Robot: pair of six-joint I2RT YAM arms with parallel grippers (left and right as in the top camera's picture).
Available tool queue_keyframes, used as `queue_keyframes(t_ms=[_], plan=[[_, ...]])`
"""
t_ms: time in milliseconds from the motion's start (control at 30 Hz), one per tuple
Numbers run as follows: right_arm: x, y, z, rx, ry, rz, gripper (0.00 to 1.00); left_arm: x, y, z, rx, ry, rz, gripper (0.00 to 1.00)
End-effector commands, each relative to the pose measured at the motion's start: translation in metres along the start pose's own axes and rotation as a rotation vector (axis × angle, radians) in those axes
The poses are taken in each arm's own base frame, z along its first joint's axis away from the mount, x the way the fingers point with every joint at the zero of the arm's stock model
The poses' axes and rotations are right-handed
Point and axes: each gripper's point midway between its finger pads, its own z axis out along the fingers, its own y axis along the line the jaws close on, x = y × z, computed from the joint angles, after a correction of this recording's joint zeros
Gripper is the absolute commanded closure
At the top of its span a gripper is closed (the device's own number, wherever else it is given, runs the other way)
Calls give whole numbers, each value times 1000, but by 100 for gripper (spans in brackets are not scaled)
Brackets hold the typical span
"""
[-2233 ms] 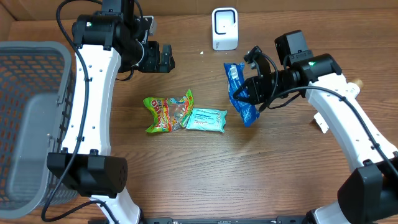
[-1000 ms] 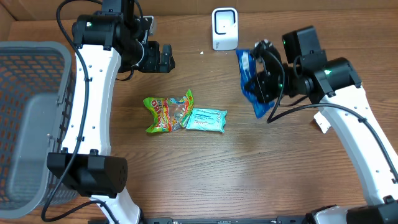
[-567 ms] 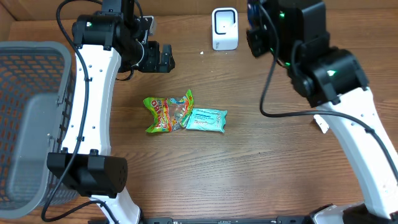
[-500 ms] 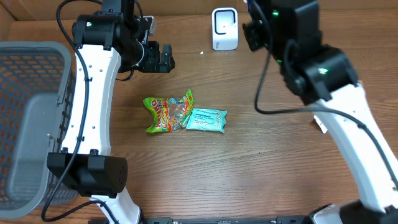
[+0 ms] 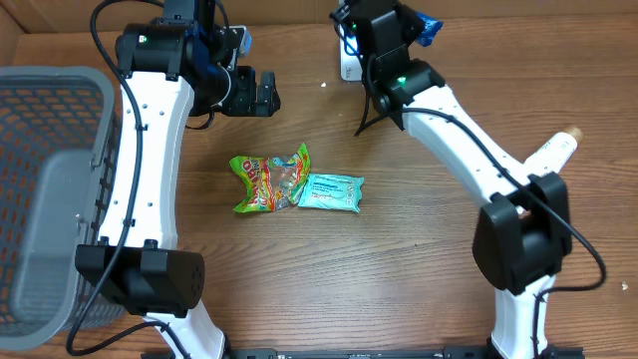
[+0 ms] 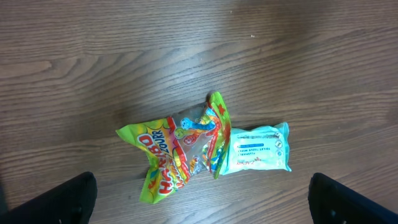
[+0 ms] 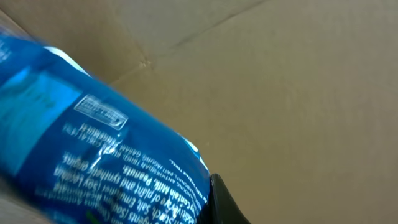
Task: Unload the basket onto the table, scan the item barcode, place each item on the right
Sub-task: 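Hold the blue packet's barcode in front of the scanner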
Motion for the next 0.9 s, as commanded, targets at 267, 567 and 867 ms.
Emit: queue_keyframes(t_ms=[267, 567, 867], plan=[[-20, -7, 28, 117, -102, 37, 96, -3, -4, -6, 0, -19, 29, 0], [-19, 13, 65, 221, -179, 171, 96, -3, -4, -6, 0, -19, 29, 0], [-4, 53, 97, 202, -232, 295, 96, -3, -4, -6, 0, -19, 29, 0]])
